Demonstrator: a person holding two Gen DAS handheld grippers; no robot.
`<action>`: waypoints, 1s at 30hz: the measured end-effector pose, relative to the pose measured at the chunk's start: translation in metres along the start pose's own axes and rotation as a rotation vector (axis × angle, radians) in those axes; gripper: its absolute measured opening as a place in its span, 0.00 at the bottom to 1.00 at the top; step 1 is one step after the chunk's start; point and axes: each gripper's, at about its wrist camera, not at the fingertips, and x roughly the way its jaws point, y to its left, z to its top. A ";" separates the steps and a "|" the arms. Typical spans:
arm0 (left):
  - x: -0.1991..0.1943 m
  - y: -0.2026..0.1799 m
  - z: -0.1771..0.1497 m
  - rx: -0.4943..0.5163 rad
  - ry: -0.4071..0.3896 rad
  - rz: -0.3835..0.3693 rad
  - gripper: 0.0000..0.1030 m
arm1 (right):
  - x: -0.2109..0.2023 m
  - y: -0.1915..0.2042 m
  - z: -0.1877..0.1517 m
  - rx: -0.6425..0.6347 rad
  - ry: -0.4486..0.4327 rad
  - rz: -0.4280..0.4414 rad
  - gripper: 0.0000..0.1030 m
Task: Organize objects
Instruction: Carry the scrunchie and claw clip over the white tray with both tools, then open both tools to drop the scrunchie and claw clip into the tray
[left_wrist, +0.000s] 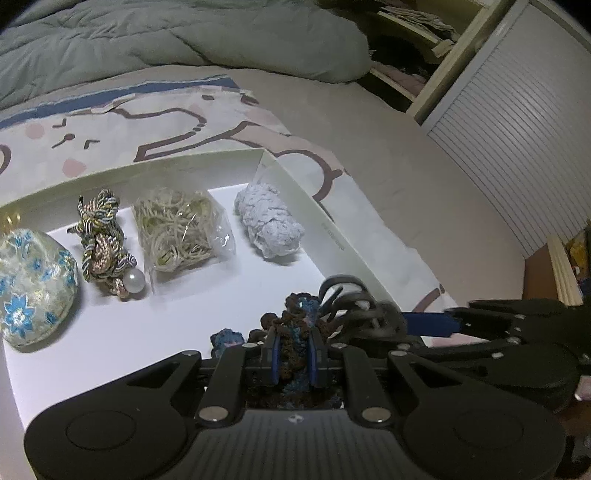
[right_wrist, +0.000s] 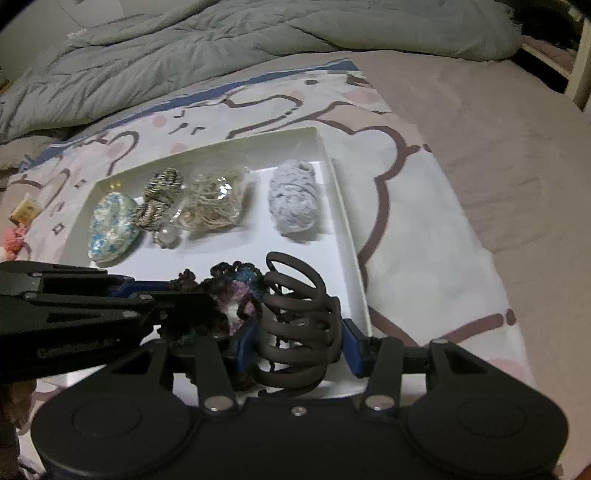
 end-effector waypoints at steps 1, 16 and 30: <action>0.000 0.001 0.000 -0.006 -0.001 -0.001 0.17 | 0.000 0.000 -0.001 -0.005 0.002 -0.011 0.54; -0.027 0.004 0.001 -0.001 -0.020 0.017 0.51 | -0.024 -0.004 -0.003 0.071 -0.064 0.004 0.59; -0.070 0.000 -0.002 0.062 -0.077 0.120 0.77 | -0.055 0.006 -0.007 0.086 -0.143 -0.015 0.63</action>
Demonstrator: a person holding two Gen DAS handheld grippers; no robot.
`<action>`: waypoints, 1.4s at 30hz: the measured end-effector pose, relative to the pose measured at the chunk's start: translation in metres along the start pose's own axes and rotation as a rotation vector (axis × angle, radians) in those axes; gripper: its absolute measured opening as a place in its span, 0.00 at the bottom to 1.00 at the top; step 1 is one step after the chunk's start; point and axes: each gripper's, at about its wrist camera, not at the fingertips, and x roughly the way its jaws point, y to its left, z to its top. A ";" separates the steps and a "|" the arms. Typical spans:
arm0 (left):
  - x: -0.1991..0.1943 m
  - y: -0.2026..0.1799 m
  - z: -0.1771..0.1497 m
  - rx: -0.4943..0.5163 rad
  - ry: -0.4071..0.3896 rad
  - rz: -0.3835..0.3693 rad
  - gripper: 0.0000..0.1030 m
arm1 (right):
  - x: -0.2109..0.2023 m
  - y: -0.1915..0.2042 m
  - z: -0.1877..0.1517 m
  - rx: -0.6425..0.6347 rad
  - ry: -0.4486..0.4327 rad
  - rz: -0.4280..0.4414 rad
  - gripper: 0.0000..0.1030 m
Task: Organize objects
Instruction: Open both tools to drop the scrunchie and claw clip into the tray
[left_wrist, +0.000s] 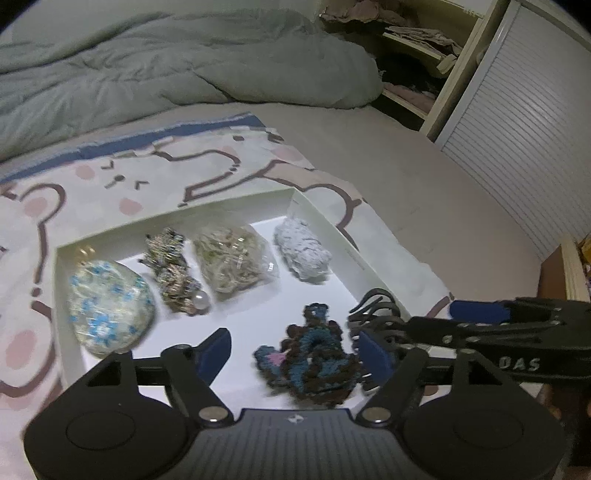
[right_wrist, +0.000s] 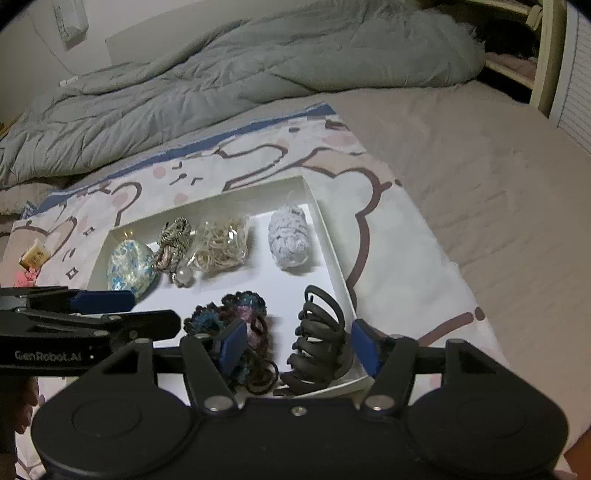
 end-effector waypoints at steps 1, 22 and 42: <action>-0.003 0.001 0.000 0.006 -0.004 0.009 0.79 | -0.003 0.001 0.000 0.001 -0.009 0.000 0.64; -0.061 0.028 -0.008 0.005 -0.073 0.103 1.00 | -0.047 0.021 -0.007 -0.035 -0.115 -0.047 0.97; -0.096 0.068 -0.015 -0.040 -0.107 0.168 1.00 | -0.051 0.051 -0.005 -0.044 -0.135 -0.040 1.00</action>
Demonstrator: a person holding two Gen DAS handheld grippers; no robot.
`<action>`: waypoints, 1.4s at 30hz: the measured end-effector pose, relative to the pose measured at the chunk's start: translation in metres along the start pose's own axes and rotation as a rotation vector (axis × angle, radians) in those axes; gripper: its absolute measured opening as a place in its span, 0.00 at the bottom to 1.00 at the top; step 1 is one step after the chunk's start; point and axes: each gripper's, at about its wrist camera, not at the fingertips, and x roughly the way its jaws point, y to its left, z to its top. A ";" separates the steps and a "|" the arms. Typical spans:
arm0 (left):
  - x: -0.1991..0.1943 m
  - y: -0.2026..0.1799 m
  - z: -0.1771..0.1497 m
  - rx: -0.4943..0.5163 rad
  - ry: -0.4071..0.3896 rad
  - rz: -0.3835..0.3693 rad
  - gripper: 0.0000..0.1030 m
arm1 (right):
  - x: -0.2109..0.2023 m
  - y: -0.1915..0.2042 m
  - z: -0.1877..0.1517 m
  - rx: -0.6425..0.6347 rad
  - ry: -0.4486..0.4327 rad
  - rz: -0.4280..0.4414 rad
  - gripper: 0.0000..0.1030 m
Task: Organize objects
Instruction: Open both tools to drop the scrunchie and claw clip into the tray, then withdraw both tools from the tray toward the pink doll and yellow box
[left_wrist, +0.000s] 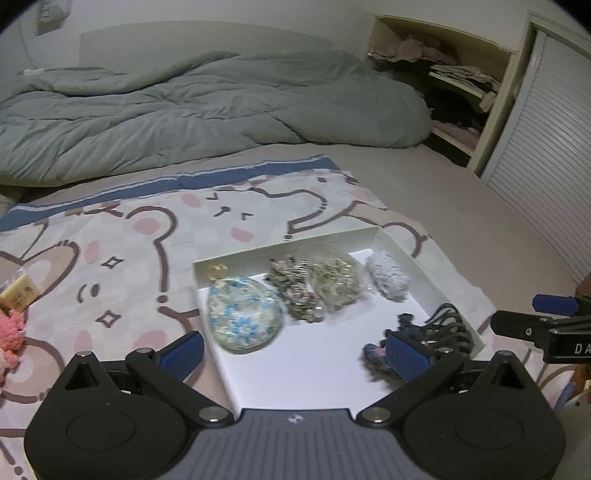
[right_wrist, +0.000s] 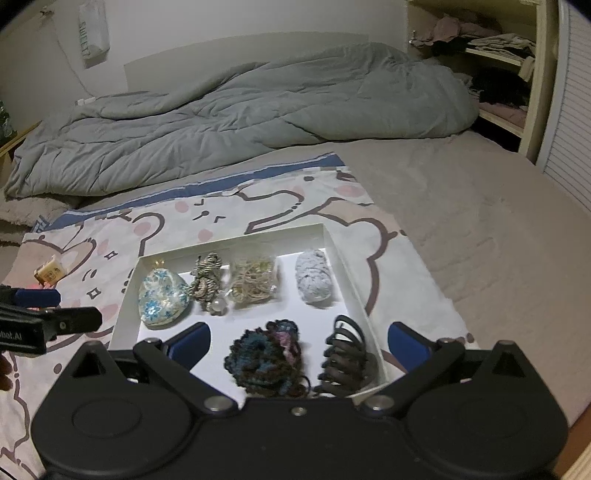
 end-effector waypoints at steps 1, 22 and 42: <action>-0.002 0.005 0.000 -0.004 -0.002 0.007 1.00 | 0.001 0.003 0.001 -0.002 -0.001 0.004 1.00; -0.050 0.127 -0.012 -0.125 -0.041 0.174 1.00 | 0.024 0.100 0.018 -0.084 -0.016 0.127 1.00; -0.087 0.222 -0.038 -0.249 -0.081 0.283 1.00 | 0.047 0.218 0.030 -0.183 -0.022 0.291 1.00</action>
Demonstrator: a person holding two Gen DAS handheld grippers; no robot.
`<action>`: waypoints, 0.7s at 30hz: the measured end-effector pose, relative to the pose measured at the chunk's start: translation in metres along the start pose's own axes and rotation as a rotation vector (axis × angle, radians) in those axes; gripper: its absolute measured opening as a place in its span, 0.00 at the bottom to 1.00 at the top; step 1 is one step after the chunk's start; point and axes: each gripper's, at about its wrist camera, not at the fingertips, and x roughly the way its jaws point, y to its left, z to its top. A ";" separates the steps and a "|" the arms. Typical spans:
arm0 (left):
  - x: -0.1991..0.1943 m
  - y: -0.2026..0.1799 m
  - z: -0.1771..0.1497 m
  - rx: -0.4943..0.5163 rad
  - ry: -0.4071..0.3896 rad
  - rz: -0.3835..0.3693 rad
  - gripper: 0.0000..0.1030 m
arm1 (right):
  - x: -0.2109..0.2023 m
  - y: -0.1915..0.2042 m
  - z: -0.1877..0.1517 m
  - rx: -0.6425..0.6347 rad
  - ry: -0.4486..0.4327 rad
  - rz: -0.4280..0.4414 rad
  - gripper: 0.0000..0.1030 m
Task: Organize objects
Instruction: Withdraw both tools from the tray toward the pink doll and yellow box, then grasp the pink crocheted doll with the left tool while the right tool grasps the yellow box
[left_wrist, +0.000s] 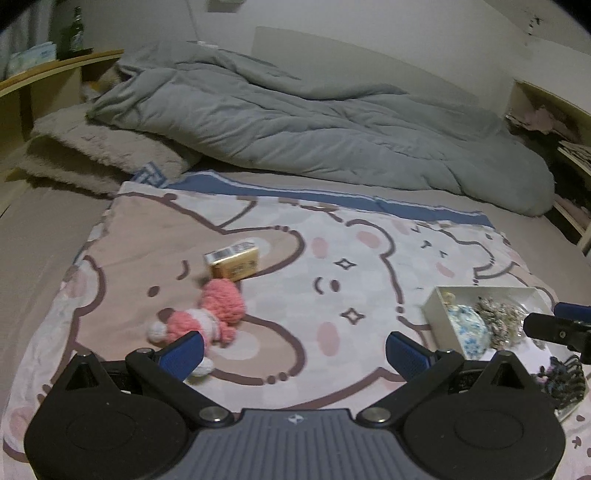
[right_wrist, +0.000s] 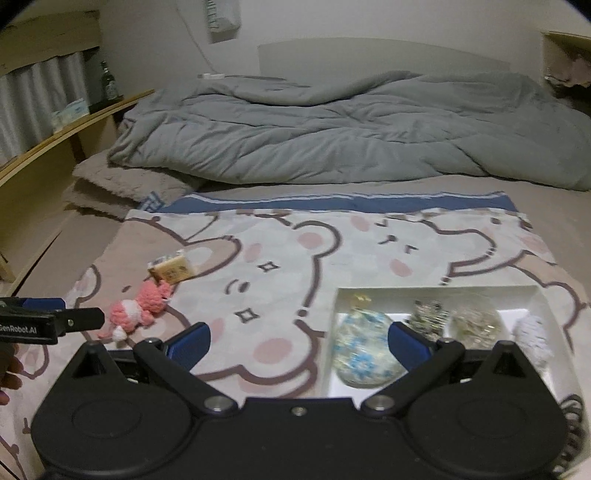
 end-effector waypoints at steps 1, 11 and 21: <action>0.000 0.004 0.000 -0.004 -0.002 0.005 1.00 | 0.003 0.004 0.001 -0.002 -0.001 0.006 1.00; 0.009 0.041 0.000 -0.035 -0.029 0.075 1.00 | 0.033 0.047 0.013 -0.030 -0.007 0.072 1.00; 0.029 0.064 -0.004 -0.006 -0.032 0.077 1.00 | 0.062 0.078 0.020 -0.048 0.004 0.112 1.00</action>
